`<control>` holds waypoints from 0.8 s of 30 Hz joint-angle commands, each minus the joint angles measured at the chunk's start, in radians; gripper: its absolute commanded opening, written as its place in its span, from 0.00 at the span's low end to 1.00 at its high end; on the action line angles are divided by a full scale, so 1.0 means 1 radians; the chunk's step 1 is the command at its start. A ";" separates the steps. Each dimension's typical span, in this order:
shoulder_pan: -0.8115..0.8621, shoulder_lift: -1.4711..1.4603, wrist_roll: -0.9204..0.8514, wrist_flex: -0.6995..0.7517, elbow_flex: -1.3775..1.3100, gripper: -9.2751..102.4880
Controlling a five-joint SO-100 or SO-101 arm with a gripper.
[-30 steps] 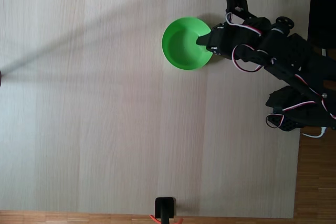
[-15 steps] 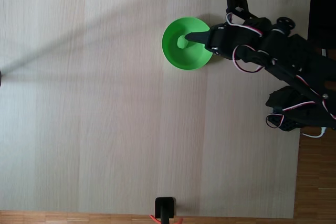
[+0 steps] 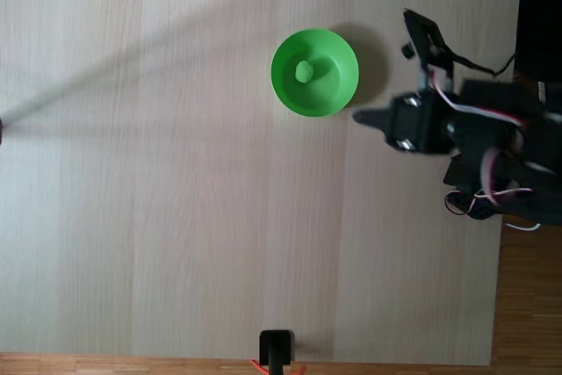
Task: Grasp a green pompom and put it in the green bowl.
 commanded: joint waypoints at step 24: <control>-0.310 0.942 -0.034 0.060 0.545 0.09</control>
